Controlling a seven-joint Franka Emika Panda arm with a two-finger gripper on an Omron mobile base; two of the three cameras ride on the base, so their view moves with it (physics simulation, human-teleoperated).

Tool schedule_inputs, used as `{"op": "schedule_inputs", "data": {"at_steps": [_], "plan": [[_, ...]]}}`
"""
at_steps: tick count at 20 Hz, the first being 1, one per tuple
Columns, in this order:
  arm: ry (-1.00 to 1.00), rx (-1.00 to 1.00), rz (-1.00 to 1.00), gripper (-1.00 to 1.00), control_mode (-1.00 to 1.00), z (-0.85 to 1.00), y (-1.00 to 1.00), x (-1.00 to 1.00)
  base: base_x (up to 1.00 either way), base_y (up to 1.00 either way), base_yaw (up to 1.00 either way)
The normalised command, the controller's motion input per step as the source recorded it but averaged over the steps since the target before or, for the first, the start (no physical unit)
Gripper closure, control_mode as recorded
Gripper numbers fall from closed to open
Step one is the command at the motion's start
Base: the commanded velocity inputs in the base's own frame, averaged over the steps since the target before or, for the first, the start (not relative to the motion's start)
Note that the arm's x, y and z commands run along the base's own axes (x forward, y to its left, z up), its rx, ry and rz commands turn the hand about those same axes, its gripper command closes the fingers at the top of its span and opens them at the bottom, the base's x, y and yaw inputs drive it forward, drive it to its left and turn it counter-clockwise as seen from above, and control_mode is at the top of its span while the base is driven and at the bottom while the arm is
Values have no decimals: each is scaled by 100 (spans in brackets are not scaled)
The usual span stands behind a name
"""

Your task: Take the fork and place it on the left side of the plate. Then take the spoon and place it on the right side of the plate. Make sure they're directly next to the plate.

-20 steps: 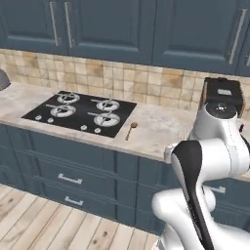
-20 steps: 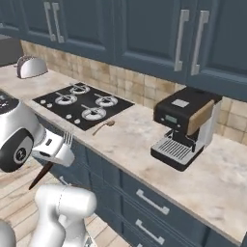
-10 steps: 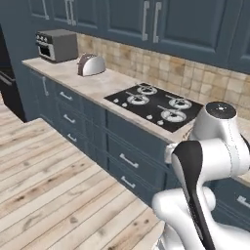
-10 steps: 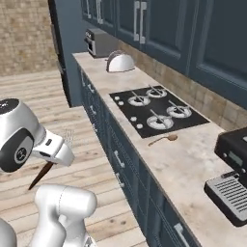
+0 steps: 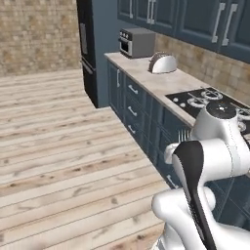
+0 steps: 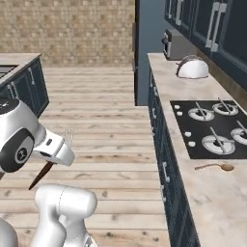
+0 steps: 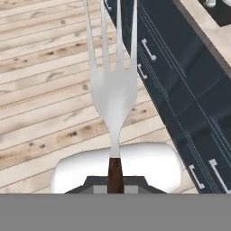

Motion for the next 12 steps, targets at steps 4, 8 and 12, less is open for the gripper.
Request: {"op": "schedule_inputs", "data": {"at_steps": [4,8,12], "plan": [[0,0,0,100,100,0,0,0,0,0,54],[0,0,0,100,100,0,0,0,-2,5,47],[0,0,0,100,100,0,0,0,-5,29,35]]}}
